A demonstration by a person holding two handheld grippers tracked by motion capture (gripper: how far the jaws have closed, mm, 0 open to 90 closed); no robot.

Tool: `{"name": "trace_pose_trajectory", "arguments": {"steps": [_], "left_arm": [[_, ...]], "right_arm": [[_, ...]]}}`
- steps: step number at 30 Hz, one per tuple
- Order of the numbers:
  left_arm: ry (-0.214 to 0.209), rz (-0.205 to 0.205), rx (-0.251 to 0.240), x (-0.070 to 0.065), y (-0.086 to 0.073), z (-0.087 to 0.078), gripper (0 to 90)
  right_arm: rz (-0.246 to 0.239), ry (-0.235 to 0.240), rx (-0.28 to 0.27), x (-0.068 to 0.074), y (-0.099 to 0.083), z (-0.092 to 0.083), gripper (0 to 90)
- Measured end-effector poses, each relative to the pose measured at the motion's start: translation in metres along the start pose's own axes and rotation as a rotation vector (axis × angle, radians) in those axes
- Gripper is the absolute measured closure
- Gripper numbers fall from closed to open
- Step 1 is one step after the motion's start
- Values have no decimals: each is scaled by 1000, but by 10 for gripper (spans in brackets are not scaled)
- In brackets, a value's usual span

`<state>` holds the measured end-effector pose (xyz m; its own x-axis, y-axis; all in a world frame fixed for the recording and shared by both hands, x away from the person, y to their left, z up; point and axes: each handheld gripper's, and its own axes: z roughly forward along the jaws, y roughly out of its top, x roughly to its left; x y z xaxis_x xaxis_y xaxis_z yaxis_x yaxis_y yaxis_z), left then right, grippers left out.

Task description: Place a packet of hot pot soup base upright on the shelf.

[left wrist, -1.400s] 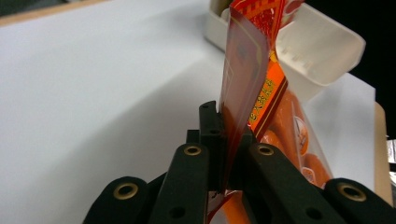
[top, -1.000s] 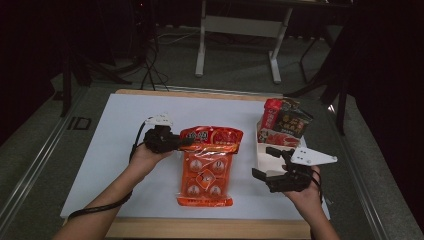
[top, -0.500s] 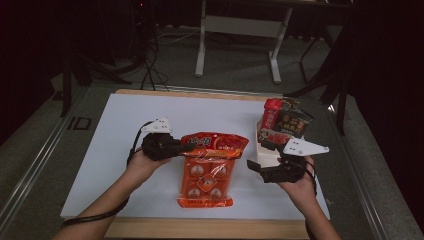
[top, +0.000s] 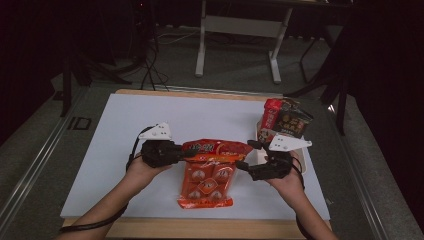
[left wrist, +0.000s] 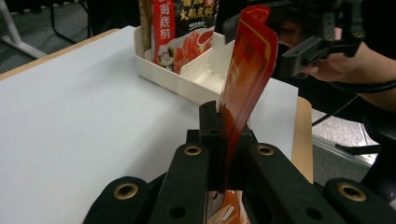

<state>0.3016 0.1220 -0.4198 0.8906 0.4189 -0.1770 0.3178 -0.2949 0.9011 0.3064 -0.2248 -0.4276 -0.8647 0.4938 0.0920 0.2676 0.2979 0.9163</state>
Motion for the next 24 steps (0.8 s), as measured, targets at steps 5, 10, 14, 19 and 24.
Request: {"name": "trace_pose_trajectory", "arguments": {"steps": [5, 10, 14, 19, 24], "left_arm": [[-10, 6, -8, -4, 0, -1, 894], [-20, 14, -7, -9, 1, -2, 894], [-24, 15, -13, -11, 0, -3, 894], [-26, 4, -22, -11, -2, -3, 894], [-33, 6, -25, -12, -3, -4, 894]], "right_arm": [[2, 27, -2, 0, 0, 6, 179], [2, 94, 40, 4, -4, 23, 297], [14, 127, 58, 4, -7, 29, 371], [29, 192, 67, 3, -13, 35, 555], [14, 235, 66, 3, -9, 33, 701]]}}
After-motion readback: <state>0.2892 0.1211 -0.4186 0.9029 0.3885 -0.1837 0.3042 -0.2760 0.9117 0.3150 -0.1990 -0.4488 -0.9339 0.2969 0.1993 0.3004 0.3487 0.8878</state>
